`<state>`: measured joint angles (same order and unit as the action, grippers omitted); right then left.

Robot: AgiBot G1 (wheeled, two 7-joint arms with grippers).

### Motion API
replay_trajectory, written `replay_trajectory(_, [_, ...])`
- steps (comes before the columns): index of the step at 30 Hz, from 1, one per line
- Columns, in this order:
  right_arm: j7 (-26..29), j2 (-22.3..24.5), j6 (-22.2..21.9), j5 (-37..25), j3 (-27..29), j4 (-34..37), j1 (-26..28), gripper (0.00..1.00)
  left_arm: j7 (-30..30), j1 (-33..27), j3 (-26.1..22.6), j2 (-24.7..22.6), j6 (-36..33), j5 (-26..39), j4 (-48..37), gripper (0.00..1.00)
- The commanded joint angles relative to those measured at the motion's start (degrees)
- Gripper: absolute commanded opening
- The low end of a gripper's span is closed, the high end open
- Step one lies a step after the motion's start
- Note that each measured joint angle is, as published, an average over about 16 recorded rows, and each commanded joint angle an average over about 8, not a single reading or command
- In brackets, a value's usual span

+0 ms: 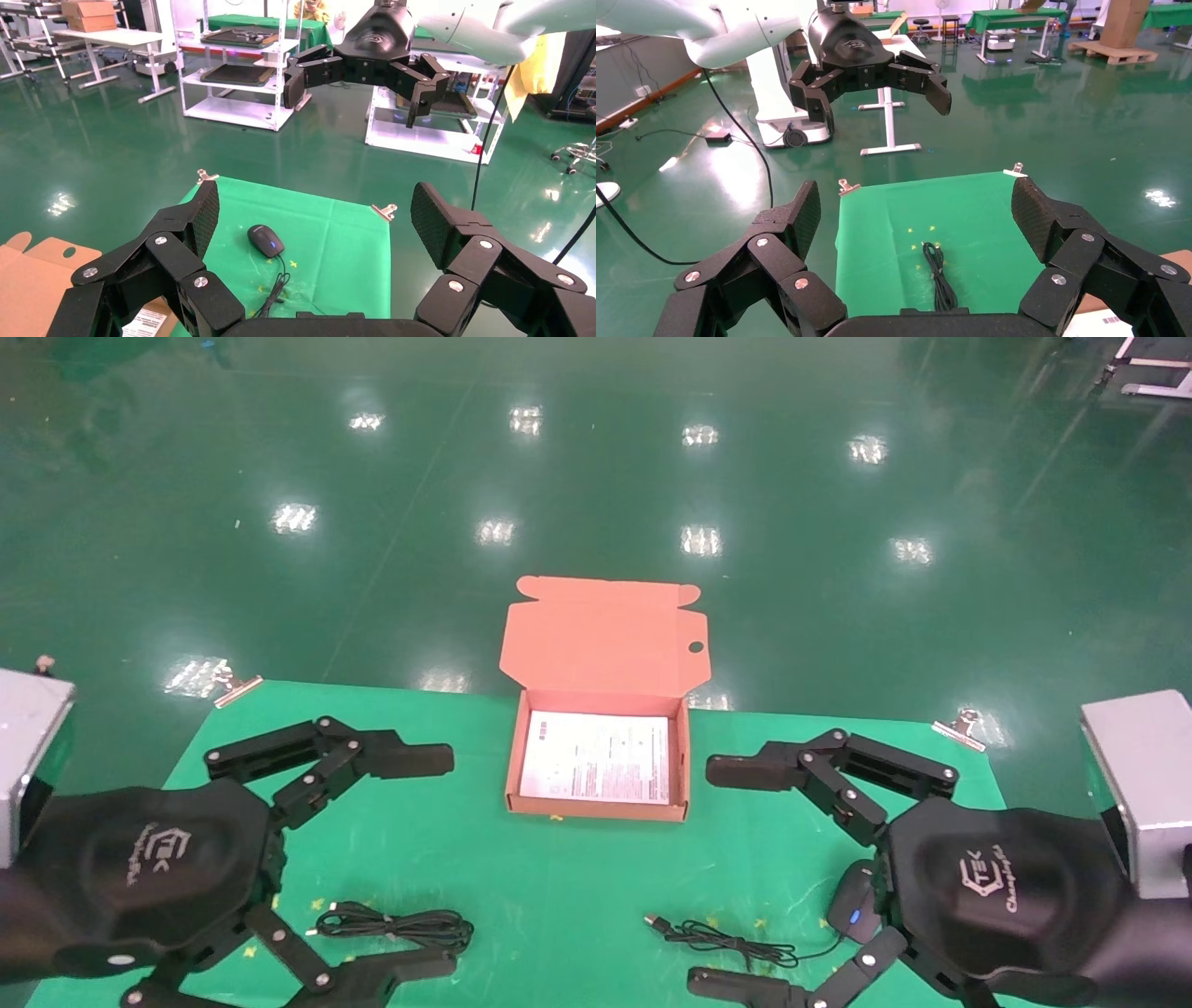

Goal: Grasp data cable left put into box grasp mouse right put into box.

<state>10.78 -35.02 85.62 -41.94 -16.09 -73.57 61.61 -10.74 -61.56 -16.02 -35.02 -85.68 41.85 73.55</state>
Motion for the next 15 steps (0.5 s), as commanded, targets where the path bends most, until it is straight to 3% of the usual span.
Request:
replay_trajectory(1, [0.0,0.0,0.0,0.0,0.0,0.0,0.0,1.0,0.0,0.0,0.0,0.0,0.0,0.0,0.0,1.0])
replay_trajectory(15, [0.0,0.0,0.0,0.0,0.0,0.0,0.0,1.0,0.0,0.0,0.0,0.0,0.0,0.0,0.0,1.0])
